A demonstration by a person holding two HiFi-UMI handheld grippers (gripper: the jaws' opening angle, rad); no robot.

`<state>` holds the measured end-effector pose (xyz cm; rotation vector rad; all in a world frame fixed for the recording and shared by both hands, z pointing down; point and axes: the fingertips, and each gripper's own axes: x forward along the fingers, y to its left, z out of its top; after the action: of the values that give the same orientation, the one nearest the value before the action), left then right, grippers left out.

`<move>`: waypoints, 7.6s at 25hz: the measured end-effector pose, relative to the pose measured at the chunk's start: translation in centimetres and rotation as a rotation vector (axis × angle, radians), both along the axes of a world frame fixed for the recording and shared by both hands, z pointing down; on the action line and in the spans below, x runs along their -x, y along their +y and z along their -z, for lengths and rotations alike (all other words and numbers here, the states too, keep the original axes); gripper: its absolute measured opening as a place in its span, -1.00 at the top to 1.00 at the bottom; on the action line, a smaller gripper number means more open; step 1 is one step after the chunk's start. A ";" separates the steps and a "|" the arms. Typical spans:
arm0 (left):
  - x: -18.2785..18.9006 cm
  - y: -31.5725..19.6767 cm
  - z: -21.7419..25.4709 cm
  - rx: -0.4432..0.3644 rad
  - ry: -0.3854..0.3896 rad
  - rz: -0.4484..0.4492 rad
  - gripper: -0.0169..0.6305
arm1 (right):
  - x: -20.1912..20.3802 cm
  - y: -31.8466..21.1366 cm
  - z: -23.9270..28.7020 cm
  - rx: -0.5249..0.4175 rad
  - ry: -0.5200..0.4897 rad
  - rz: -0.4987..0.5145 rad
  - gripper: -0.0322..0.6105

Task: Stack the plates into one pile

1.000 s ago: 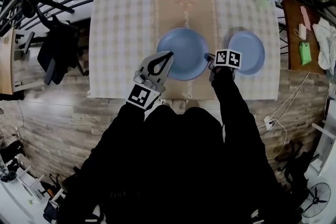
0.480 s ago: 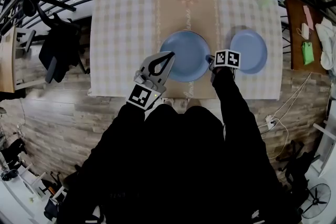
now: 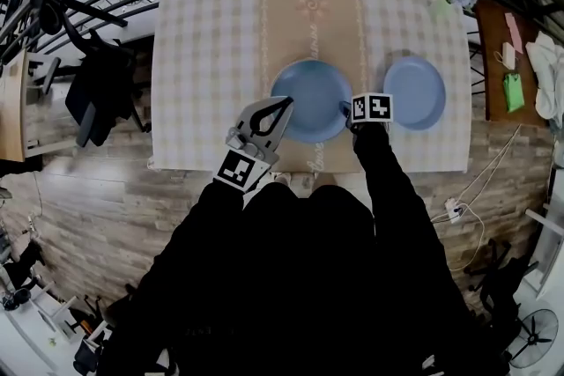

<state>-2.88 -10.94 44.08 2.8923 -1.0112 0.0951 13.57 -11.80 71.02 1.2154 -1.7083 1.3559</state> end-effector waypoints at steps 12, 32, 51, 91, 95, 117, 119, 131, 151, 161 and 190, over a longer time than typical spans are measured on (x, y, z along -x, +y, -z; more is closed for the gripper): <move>-0.6 0.0 -0.1 0.001 -0.008 -0.026 0.89 | -0.6 0.1 1.6 -0.085 0.092 0.085 0.17; -8.4 -0.9 0.3 -0.001 -0.023 -0.211 0.89 | -9.9 2.4 9.1 -0.328 0.148 -0.054 0.20; -24.1 -0.8 1.1 -0.017 -0.004 -0.423 0.89 | -29.5 3.0 8.8 -0.390 0.286 -0.324 0.23; -33.2 -0.5 -1.8 0.050 -0.037 -0.458 0.89 | -35.7 1.0 -2.1 -0.135 0.361 -0.235 0.71; -33.0 -0.2 -1.6 0.046 -0.034 -0.458 0.89 | -35.7 1.0 -2.0 -0.141 0.304 -0.310 0.78; -28.8 1.0 -0.2 0.013 -0.032 -0.427 0.89 | -34.2 -0.8 4.1 -0.292 0.069 -0.578 0.84; -28.3 0.9 0.1 0.012 -0.028 -0.418 0.89 | -33.9 -1.2 4.8 -0.305 0.061 -0.580 0.84; -24.2 0.4 1.5 -0.028 -0.026 -0.356 0.89 | -30.2 -3.9 8.1 -0.339 0.014 -0.549 0.83; -14.0 -0.6 2.8 -0.069 -0.020 -0.148 0.89 | -17.3 -8.8 9.5 -0.322 -0.059 -0.310 0.82; -8.9 -0.9 2.7 -0.070 -0.029 -0.062 0.89 | -11.1 -8.5 8.7 -0.280 -0.086 -0.207 0.82; -0.5 -1.0 1.2 -0.035 -0.039 0.074 0.89 | -0.6 -4.4 2.3 -0.110 -0.105 -0.041 0.82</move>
<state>-2.34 -11.91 42.86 2.8909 -1.1361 0.1308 14.21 -16.17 68.71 1.2661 -1.8621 1.3867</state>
